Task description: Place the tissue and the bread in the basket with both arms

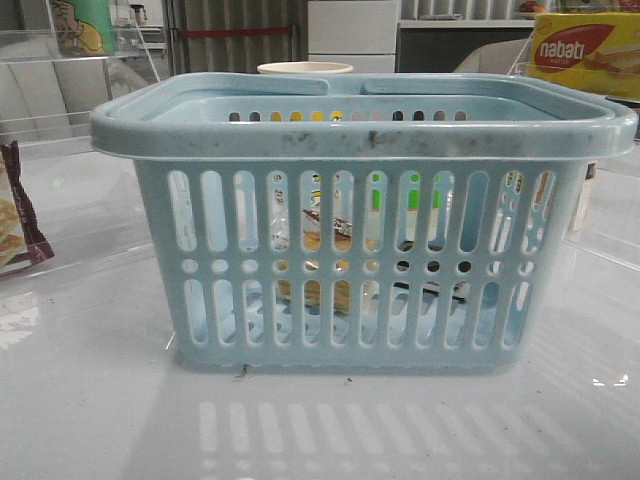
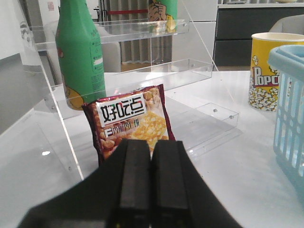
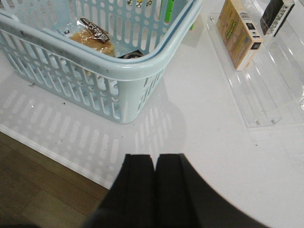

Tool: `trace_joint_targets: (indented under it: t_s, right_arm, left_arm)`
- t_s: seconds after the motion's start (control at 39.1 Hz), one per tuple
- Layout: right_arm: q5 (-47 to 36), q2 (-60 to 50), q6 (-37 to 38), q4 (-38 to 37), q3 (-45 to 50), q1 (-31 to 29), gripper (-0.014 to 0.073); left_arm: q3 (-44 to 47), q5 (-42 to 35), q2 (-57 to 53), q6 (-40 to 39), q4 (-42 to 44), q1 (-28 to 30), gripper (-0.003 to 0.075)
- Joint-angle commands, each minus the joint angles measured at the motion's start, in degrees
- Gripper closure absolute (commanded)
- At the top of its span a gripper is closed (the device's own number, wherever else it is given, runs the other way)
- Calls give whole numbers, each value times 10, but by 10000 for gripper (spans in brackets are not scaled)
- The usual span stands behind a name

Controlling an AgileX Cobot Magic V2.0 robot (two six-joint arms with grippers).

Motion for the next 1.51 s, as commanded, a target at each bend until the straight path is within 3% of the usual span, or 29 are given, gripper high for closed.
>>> trace_joint_targets:
  t_s: [0.0, 0.23, 0.59, 1.48]
  right_arm:
    - [-37, 4, -2, -12, -14, 3, 540]
    - [-36, 4, -2, -12, -14, 3, 540]
    - [-36, 4, -2, -12, -14, 3, 540]
    - [-36, 4, -2, -12, -14, 3, 540]
  left_arm:
    - [0, -75, -11, -4, -9, 1, 629]
    - [0, -74, -11, 67, -52, 1, 629]
    - [0, -126, -11, 67, -52, -16, 629]
    - [-1, -125, -11, 67, -52, -19, 629]
